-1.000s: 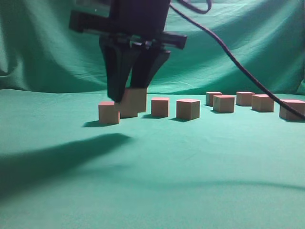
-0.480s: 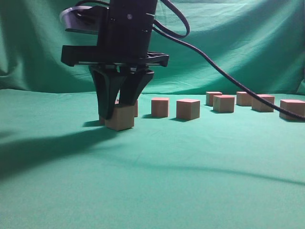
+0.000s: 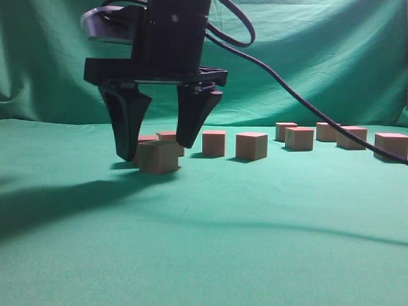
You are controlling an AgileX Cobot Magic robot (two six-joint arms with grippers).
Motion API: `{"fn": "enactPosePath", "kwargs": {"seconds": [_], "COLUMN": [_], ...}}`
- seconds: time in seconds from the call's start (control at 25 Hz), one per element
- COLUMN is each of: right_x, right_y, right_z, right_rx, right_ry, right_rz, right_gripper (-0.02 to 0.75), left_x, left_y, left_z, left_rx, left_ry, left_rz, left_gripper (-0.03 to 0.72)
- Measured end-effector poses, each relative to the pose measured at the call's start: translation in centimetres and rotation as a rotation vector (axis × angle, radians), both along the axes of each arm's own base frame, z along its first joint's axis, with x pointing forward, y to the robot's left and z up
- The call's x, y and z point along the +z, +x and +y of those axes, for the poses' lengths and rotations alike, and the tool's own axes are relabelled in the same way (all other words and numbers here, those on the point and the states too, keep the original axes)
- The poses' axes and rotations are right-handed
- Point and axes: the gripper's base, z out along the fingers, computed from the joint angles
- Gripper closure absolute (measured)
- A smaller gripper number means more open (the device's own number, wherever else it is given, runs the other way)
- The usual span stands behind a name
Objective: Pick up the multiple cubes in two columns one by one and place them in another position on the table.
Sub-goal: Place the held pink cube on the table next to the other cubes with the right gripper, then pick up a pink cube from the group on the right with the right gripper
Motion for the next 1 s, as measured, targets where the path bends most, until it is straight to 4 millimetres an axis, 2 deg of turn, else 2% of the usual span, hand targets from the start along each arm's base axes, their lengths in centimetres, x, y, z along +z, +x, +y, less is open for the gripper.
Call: {"fn": "enactPosePath", "kwargs": {"seconds": [0.16, 0.2, 0.24, 0.36, 0.44, 0.56, 0.64, 0.76, 0.88, 1.0], "right_x": [2.2, 2.8, 3.5, 5.9, 7.9, 11.1, 13.9, 18.1, 19.8, 19.3], "right_y": [-0.1, -0.1, 0.0, 0.8, 0.8, 0.7, 1.0, 0.9, 0.7, 0.6], "right_z": [-0.3, -0.6, -0.7, -0.8, -1.2, -2.8, -5.0, -10.0, -15.2, -19.6], "right_rx": [0.013, 0.017, 0.02, 0.013, 0.002, -0.05, -0.124, -0.273, -0.414, -0.545], "right_ry": [-0.074, -0.107, -0.13, -0.148, -0.132, -0.087, -0.04, 0.023, 0.046, 0.035], "right_rz": [0.038, 0.047, 0.045, -0.035, -0.086, -0.133, -0.171, -0.231, -0.24, -0.196], "right_gripper": [0.182, 0.141, 0.157, 0.157, 0.157, 0.157, 0.157, 0.157, 0.157, 0.157], "left_x": [0.0, 0.0, 0.0, 0.0, 0.0, 0.0, 0.0, 0.0, 0.0, 0.0], "left_y": [0.0, 0.0, 0.0, 0.0, 0.0, 0.0, 0.0, 0.0, 0.0, 0.0], "left_z": [0.0, 0.0, 0.0, 0.0, 0.0, 0.0, 0.0, 0.0, 0.0, 0.0], "left_rx": [0.0, 0.0, 0.0, 0.0, 0.0, 0.0, 0.0, 0.0, 0.0, 0.0], "left_ry": [0.0, 0.0, 0.0, 0.0, 0.0, 0.0, 0.0, 0.0, 0.0, 0.0], "left_rz": [0.0, 0.0, 0.0, 0.0, 0.0, 0.0, 0.0, 0.0, 0.0, 0.0], "left_gripper": [0.688, 0.688, 0.688, 0.688, 0.688, 0.688, 0.688, 0.688, 0.688, 0.688]}}
